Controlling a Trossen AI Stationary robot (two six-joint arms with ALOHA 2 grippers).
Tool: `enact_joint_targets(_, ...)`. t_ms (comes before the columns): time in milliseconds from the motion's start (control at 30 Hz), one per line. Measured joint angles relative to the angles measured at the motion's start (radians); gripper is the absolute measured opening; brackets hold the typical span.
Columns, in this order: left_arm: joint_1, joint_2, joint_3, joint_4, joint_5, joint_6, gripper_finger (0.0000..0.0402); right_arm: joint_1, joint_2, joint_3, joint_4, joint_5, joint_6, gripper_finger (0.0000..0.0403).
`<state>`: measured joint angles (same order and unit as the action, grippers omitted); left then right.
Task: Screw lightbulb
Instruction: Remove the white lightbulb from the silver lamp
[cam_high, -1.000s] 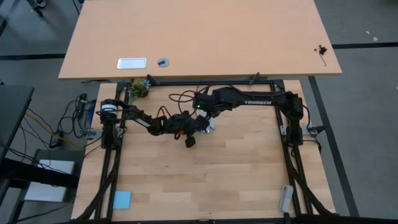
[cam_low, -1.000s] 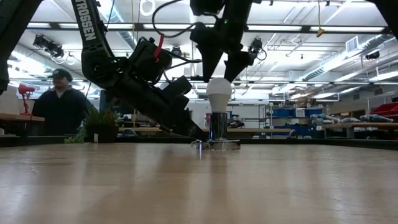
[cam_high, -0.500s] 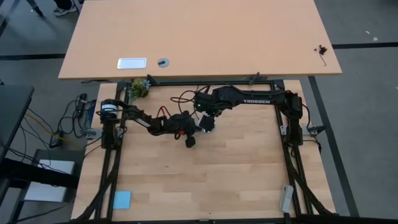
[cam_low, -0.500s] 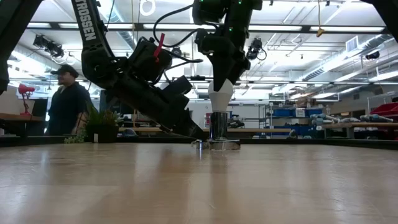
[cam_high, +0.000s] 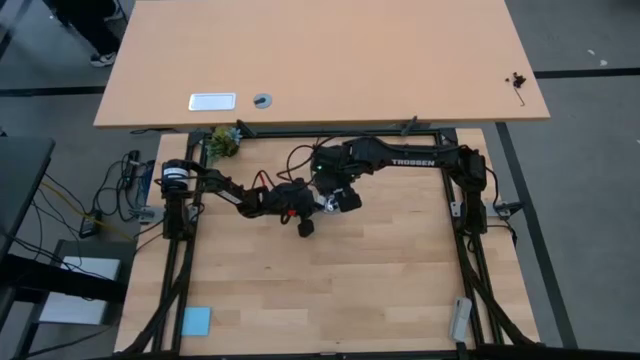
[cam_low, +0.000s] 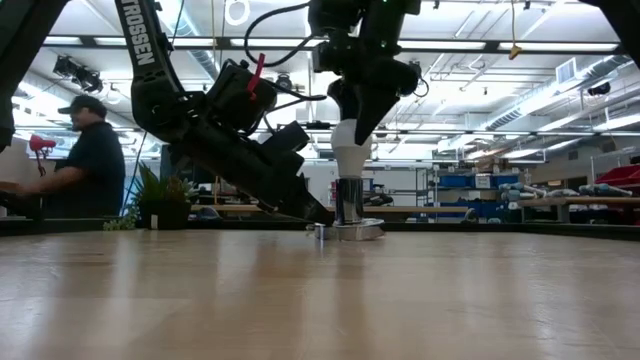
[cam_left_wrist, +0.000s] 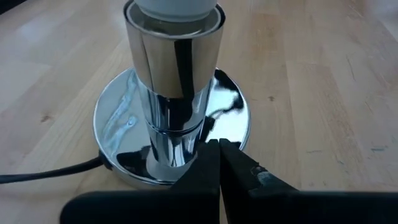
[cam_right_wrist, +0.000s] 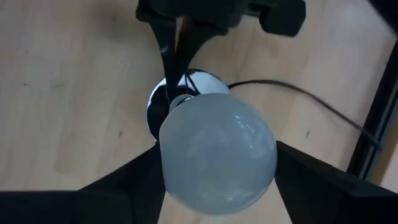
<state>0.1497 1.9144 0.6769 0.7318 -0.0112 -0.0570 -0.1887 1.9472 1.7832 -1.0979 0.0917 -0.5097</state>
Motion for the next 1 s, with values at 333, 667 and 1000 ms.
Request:
enact_joint_targets(333, -0.001, 0.0, 0.0, -0.001, 0.01, 0.0, 0.0003, 0.059, -0.003, 0.003, 0.003, 0.083, 0.192, 0.0321)
enact_joint_targets(667, -0.001, 0.0, 0.0, -0.002, 0.01, 0.0, 0.0003, 0.073, -0.006, 0.003, -0.002, 0.105, 0.663, 0.0349)
enact_joint_targets(1000, -0.001, 0.0, 0.0, -0.002, 0.009, 0.0, 0.0003, 0.073, -0.006, 0.003, 0.012, 0.134, 0.651, 0.0351)
